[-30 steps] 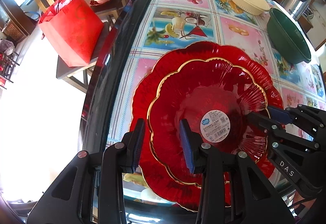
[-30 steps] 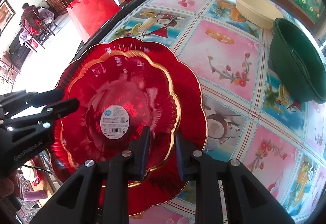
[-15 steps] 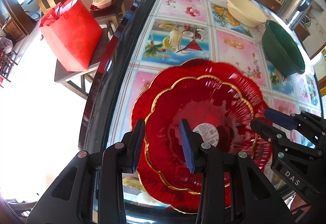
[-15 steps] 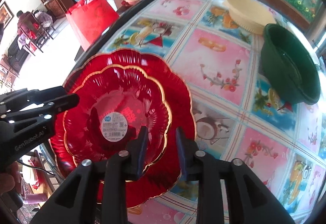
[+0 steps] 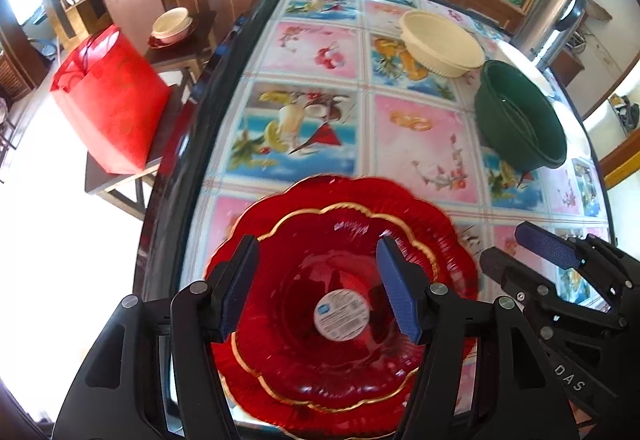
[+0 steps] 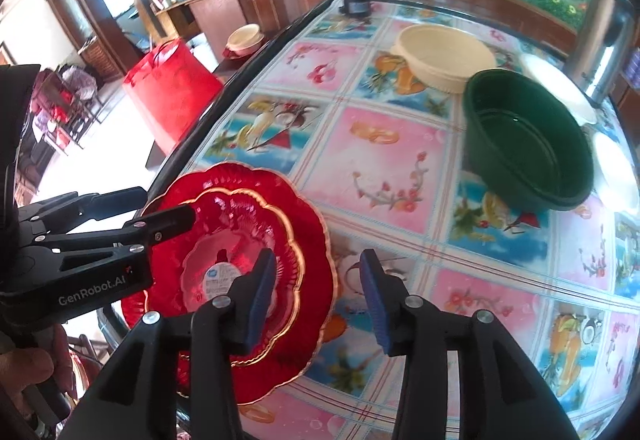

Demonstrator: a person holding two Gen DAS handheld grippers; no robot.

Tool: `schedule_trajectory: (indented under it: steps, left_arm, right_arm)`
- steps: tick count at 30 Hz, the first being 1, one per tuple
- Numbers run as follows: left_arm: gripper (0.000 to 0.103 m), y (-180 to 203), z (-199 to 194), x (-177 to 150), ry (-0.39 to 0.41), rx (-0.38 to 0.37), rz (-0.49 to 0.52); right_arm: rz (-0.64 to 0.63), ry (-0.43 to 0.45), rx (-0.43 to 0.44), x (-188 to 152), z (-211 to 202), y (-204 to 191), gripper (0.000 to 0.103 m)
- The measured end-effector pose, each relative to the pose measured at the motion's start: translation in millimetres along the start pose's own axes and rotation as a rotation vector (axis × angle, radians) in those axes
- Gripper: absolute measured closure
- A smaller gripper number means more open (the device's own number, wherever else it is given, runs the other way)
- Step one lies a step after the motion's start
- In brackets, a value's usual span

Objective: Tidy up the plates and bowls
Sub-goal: 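Move both grippers away from the red plates toward the dark green bowl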

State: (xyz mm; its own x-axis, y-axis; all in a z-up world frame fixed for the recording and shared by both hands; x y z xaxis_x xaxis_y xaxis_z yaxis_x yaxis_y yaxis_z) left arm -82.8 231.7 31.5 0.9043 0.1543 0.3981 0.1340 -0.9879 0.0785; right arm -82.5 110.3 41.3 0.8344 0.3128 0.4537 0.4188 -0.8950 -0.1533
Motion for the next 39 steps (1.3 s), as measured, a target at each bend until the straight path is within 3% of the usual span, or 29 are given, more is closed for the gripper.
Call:
schedule_trajectory:
  steps: [3, 6, 14, 16, 20, 39]
  left_arm:
    - [0.041, 9, 3, 6, 0.0, -0.012, 0.018]
    - [0.033, 19, 6, 10, -0.009, -0.016, 0.025]
    - [0.031, 53, 11, 20, -0.016, -0.04, 0.009]
    - [0.024, 61, 12, 22, -0.016, -0.042, 0.01]
    - [0.024, 75, 12, 27, -0.011, -0.047, 0.011]
    - [0.024, 136, 28, 64, -0.009, -0.06, 0.078]
  right_arm:
    - [0.025, 0.009, -0.009, 0, -3, 10, 0.053]
    - [0.038, 0.019, -0.019, -2, -6, 20, 0.052]
    - [0.066, 0.024, -0.017, -3, -14, 54, 0.042]
    - [0.065, 0.025, -0.017, -1, -17, 59, 0.04]
    - [0.065, 0.031, -0.021, 0, -22, 71, 0.034]
    - [0.175, 0.036, -0.086, 5, -34, 152, 0.029]
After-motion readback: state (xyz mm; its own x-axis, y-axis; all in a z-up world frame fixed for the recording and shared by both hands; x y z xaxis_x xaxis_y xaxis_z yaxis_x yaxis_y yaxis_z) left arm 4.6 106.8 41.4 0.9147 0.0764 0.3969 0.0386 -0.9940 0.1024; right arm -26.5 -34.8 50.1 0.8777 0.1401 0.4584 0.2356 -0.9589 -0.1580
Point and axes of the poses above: each gripper's, at about its wrist camera, not at the fingertips, and z roughly the way its jaws point, y to its right, x to its top, the point moved 6 cm from there along z, roughly the way its jaws point, and after that the axes turned 1 degree about -y, right-handed, at the moved point
